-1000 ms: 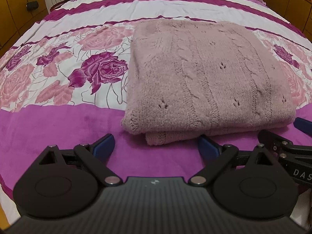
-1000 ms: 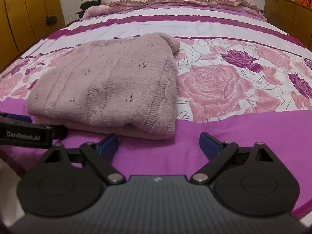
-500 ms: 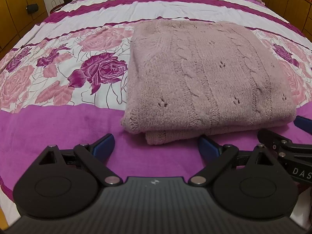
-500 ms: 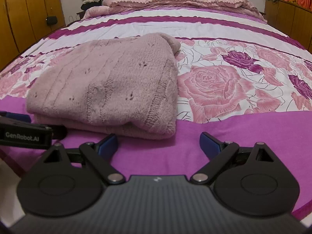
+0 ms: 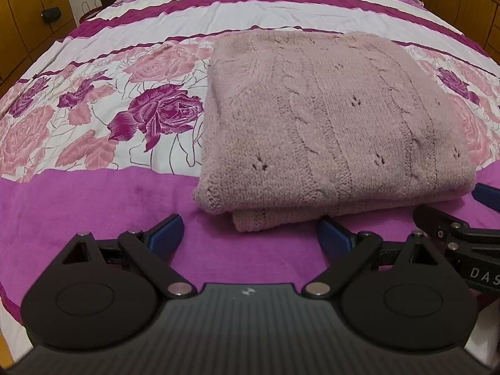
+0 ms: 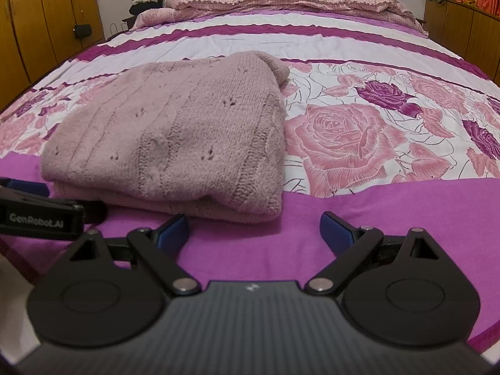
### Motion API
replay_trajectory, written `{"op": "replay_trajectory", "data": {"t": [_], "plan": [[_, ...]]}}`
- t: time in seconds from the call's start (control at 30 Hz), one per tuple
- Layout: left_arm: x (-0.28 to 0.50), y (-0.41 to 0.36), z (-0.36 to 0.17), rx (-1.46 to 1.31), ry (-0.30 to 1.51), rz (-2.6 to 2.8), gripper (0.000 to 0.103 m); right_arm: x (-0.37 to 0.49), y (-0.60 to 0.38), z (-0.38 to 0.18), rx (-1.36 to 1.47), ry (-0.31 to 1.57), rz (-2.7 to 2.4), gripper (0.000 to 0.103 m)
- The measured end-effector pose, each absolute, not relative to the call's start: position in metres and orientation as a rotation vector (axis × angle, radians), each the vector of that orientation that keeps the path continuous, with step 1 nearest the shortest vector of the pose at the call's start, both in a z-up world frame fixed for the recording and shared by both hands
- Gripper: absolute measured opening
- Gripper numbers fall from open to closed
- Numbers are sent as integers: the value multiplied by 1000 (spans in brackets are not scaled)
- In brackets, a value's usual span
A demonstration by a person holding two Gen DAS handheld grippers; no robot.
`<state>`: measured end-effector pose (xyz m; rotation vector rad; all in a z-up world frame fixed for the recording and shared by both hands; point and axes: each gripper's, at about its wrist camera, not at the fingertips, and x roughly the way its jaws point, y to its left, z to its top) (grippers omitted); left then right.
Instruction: Fold small clothes
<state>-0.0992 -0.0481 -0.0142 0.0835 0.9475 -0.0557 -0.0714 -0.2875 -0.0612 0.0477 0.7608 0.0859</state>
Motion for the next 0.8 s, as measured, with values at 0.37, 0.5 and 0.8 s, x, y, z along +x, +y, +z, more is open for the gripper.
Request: {"op": "replay_trajectory", "data": {"t": [0.37,0.5,0.8], "plan": [[-98,-49,-17,88,946,-61,97,-73,-287,-62,40,754,86,94],[-98,-48,-17,89,946,-61,97,-73,-286,-62,40,754,86,94],[-98,-48,-18,87,947,-62,97,-73,-286,-62,39,754,86,94]]}}
